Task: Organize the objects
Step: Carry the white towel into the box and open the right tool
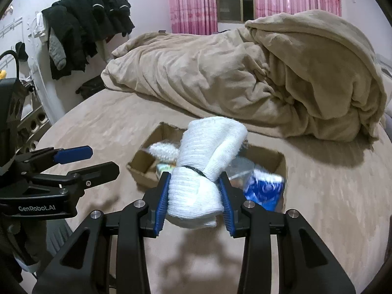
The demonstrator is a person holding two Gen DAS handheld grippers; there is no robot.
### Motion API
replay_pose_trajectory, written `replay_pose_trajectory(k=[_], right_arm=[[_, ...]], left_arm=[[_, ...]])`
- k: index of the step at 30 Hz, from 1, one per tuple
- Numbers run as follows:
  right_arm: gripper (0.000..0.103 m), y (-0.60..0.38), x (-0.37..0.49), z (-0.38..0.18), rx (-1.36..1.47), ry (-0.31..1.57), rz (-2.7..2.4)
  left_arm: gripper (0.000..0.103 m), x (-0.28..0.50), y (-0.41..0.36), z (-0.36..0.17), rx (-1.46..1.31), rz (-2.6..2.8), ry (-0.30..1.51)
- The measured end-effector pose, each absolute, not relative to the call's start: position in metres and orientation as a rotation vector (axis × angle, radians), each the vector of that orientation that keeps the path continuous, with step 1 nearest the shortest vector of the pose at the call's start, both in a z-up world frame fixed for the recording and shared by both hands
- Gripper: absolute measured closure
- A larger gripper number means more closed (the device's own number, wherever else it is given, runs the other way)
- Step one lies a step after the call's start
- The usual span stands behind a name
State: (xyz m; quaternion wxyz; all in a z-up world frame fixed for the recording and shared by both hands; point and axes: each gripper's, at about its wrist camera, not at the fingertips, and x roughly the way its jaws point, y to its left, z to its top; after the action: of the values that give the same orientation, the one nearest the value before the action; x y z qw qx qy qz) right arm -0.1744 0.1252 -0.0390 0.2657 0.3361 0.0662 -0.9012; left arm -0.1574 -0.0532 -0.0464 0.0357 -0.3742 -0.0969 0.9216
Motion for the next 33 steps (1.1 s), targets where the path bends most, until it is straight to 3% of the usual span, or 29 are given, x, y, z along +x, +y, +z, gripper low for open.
replay_pose_trajectory(k=[13, 26, 31, 33], right_arm=[[0.063, 0.110, -0.248, -0.076, 0.990, 0.150, -2.380], [0.062, 0.093, -0.272, -0.125, 1.111, 0.137, -2.281], [0.059, 0.091, -0.274, -0.123, 1.122, 0.135, -2.270], [0.053, 0.091, -0.274, -0.122, 1.123, 0.132, -2.280]], left_arm=[[0.023, -0.223, -0.063, -0.085, -1.205, 2.832, -0.299], [0.023, -0.238, -0.073, -0.120, -1.310, 2.802, -0.318], [0.023, -0.229, -0.077, -0.122, -1.325, 2.807, -0.336], [0.023, -0.225, -0.078, -0.119, -1.317, 2.811, -0.336]])
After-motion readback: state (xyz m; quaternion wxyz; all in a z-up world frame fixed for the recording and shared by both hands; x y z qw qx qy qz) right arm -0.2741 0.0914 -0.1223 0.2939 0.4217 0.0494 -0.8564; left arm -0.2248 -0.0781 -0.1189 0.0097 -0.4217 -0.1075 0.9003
